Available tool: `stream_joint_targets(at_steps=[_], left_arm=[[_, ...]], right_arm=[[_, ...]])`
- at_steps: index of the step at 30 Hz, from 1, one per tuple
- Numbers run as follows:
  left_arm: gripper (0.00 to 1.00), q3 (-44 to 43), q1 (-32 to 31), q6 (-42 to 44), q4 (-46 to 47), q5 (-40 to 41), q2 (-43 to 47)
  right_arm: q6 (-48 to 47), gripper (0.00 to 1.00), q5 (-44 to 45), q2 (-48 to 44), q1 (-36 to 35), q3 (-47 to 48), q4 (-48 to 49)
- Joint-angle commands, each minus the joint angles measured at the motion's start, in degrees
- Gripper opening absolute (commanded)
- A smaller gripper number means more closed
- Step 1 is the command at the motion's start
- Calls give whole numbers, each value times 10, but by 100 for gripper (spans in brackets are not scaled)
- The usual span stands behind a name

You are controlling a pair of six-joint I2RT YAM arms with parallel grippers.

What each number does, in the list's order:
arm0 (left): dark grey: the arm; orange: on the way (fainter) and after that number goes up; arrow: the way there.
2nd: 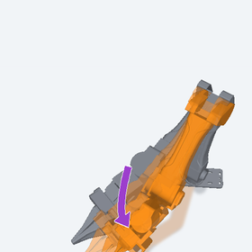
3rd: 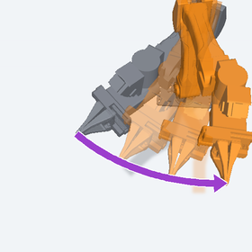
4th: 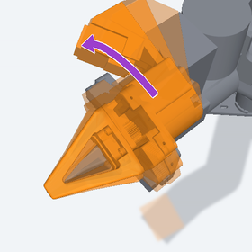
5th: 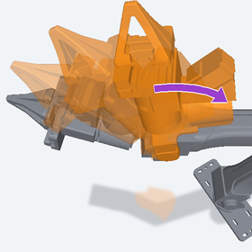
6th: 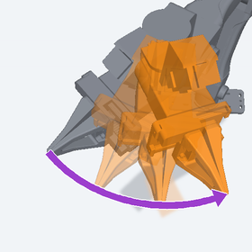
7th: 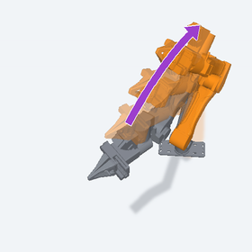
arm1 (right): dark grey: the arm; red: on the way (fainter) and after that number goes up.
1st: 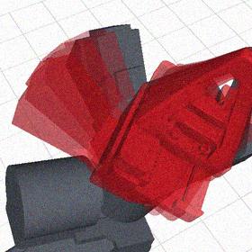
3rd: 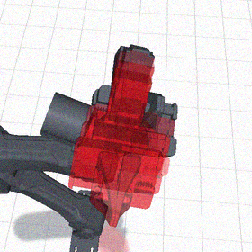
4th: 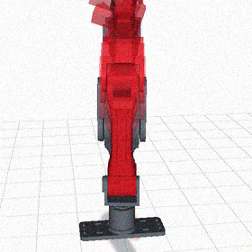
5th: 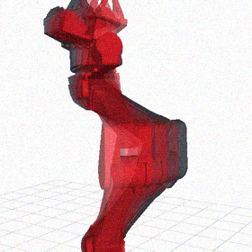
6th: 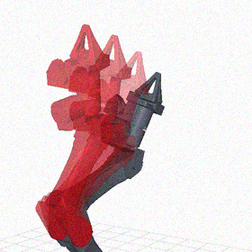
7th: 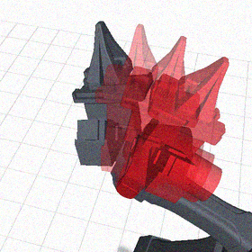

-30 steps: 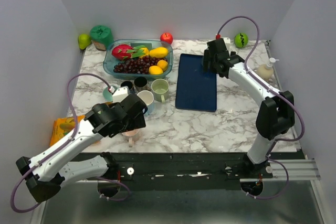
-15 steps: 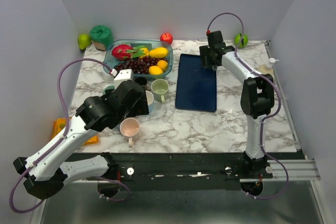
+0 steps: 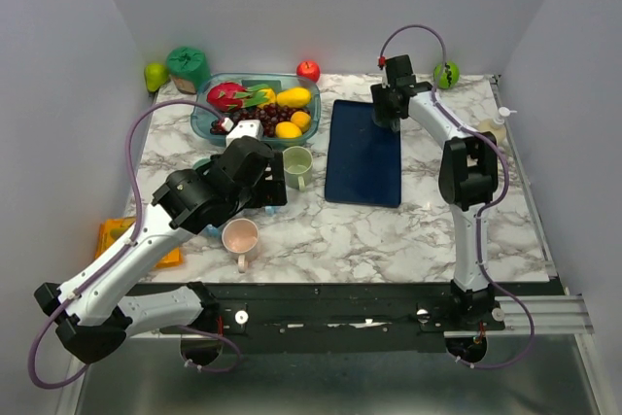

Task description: Turn the mug right side up

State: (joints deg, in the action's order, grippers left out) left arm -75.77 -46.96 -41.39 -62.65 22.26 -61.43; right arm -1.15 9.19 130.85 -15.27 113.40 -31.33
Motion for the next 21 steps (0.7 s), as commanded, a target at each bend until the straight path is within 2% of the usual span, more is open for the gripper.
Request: stream_joint_targets(at_steps=[1,5,13,16,17,19,20,21], left_arm=[[99,0,13,11,24,-27,10],[99,5,26,14,27,-38,15],[99,19,53,16,35,-64,28],[99,23,61,17,38,-74,31],[99,23,63,17,39,-78,31],[99,26,66,18,40,-81,31],[99,26,69,19,40,-83,31],[99,27,70,20,40,-85,32]], right_arm=[[3,61,-28,13,0,30,-24],[6,50,-23,31,0,56,-55],[9,47,-1,65,1,107,-95],[7,42,0,78,1,129,-111],[5,32,0,79,1,129,-112],[5,20,1,78,0,126,-111],[4,8,0,77,1,125,-109],[4,1,1,74,0,119,-109]])
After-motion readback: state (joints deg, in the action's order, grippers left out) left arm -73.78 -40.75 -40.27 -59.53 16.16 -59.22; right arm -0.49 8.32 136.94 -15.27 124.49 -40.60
